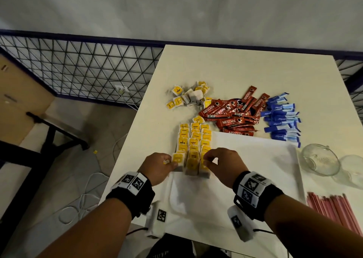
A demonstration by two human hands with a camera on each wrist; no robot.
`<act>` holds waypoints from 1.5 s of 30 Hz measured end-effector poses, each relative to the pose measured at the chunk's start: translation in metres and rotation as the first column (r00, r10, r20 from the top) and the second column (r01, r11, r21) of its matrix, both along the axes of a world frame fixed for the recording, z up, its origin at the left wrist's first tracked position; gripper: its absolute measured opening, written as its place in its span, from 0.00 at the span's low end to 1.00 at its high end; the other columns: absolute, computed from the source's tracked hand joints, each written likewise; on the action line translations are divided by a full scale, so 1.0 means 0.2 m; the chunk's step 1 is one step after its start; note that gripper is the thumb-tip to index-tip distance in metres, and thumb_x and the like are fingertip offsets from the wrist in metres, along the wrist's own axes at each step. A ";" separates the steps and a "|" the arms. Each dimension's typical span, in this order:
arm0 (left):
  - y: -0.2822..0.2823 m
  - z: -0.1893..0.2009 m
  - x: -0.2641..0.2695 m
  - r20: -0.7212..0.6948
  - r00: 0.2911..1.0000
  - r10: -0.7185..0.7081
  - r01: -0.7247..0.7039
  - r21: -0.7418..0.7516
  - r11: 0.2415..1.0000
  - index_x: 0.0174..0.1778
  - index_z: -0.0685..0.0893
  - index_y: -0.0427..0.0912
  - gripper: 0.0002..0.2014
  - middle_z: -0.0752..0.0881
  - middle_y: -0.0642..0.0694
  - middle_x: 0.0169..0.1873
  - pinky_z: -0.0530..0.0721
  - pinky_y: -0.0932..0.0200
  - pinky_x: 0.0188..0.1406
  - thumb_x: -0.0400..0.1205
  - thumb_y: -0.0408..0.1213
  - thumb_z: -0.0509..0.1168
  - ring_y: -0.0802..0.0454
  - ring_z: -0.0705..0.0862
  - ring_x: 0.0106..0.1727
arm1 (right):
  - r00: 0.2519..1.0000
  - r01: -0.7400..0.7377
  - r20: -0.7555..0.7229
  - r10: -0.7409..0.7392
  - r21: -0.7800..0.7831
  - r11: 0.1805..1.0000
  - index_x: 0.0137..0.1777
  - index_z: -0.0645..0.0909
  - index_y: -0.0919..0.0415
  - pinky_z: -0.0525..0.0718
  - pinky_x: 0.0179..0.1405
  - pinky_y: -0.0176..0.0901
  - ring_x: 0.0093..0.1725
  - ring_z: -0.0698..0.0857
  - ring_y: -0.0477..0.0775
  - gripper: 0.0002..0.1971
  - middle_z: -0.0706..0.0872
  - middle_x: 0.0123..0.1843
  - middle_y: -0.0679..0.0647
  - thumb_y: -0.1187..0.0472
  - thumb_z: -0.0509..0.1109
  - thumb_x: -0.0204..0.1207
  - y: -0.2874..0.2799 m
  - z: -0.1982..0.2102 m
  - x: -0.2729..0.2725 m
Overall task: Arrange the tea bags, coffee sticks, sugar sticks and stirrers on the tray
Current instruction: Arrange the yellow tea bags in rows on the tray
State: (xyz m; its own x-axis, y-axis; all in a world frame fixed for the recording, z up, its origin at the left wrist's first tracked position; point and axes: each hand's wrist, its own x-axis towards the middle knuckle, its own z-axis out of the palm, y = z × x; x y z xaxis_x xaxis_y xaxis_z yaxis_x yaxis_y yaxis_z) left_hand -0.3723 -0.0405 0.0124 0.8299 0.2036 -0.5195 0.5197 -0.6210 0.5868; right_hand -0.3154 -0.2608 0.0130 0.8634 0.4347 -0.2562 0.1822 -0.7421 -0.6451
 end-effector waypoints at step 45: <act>-0.24 0.20 0.05 -0.447 0.838 0.315 -0.526 -0.815 0.243 0.48 0.83 0.38 0.35 0.76 0.40 0.30 0.81 0.55 0.28 0.79 0.70 0.50 0.44 0.77 0.28 | 0.896 -0.388 0.284 0.342 0.127 0.913 0.60 0.87 0.53 0.83 0.49 0.50 0.51 0.82 0.57 0.17 0.84 0.53 0.54 0.63 0.71 0.71 0.11 0.18 -0.01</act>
